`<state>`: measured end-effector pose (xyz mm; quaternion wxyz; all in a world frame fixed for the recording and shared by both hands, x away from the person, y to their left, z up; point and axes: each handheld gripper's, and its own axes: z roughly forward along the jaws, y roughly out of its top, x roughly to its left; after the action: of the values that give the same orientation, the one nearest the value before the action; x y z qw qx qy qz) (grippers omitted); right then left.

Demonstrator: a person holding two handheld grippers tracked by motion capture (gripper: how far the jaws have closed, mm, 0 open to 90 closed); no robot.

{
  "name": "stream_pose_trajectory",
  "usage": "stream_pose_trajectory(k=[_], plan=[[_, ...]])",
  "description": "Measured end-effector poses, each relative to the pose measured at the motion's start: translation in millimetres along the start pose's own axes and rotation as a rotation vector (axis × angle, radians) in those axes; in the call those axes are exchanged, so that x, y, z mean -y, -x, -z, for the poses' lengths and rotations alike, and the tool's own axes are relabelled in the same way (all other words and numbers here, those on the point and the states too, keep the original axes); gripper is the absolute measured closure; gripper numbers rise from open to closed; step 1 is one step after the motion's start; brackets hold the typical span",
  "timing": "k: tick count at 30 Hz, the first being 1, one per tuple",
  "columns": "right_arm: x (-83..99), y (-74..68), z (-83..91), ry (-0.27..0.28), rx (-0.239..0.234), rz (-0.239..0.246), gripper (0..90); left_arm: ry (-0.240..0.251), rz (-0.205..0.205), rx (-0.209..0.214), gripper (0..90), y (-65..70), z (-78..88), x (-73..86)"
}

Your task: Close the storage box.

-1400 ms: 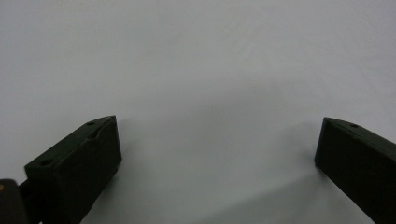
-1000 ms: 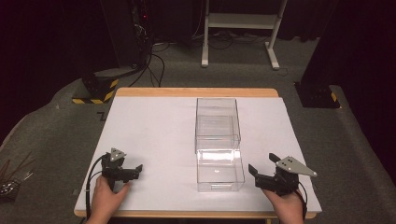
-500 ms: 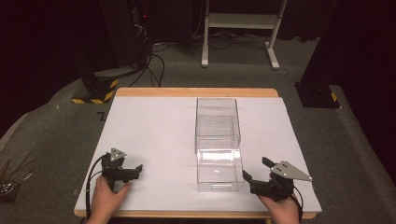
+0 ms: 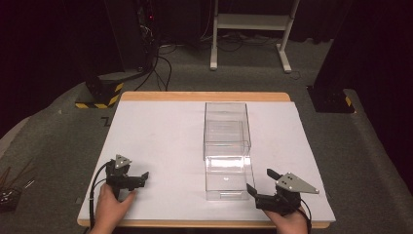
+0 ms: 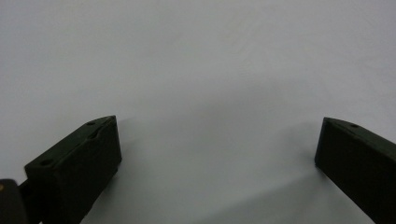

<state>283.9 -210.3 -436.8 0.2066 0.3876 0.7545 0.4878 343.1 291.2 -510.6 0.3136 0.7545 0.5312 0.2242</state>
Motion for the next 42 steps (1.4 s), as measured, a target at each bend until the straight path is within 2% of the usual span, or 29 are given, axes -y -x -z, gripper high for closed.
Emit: stream_pose_trajectory(k=[6,15,33,42], plan=[[2.9,-4.0,-5.1,-0.020,-0.012,0.008,11.7,-0.001,-0.001,-0.001,0.6,-0.1,0.1,0.0],[3.5,-3.0,-7.9,-0.018,-0.030,0.000,10.7,-0.001,-0.001,-0.001,0.5,-0.1,0.1,0.0],[-2.9,-5.0,-22.9,-0.014,-0.033,0.001,10.7,0.000,0.000,0.000,0.6,0.0,0.0,0.0],[2.3,-7.5,-17.4,-0.006,-0.031,0.008,12.7,0.000,0.000,0.000,0.5,-0.1,0.0,0.0]])
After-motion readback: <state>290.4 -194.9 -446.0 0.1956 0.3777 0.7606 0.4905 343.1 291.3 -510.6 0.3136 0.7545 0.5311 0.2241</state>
